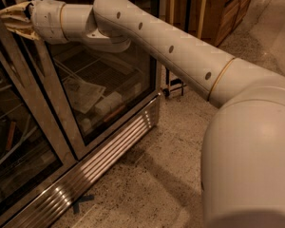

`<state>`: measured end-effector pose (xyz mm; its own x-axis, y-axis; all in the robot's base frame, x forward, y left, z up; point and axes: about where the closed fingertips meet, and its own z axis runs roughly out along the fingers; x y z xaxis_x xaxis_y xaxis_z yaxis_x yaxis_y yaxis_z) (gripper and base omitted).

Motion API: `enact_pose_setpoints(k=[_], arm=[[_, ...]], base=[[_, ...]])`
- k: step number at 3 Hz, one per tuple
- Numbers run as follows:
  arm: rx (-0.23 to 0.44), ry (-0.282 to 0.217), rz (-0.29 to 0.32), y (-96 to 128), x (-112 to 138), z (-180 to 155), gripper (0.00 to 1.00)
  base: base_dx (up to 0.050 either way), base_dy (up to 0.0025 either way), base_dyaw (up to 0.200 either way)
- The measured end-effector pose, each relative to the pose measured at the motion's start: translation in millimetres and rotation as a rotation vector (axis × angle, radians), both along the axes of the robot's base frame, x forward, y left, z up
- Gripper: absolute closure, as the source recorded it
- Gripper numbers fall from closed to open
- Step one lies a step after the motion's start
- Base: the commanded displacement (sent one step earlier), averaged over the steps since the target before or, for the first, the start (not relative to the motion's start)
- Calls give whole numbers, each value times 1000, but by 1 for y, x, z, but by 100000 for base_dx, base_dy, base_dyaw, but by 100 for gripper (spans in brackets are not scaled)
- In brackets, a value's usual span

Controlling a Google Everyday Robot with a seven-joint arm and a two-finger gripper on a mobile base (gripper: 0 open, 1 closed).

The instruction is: Pick orange can from top drawer and place on counter

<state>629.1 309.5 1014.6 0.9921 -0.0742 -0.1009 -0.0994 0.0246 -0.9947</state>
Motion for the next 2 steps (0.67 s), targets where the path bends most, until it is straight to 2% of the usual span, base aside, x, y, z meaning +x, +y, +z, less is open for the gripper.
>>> enact_pose_setpoints(k=[2], arm=[[-7, 10, 9, 0, -1, -1, 100]], base=[[0, 0, 0]])
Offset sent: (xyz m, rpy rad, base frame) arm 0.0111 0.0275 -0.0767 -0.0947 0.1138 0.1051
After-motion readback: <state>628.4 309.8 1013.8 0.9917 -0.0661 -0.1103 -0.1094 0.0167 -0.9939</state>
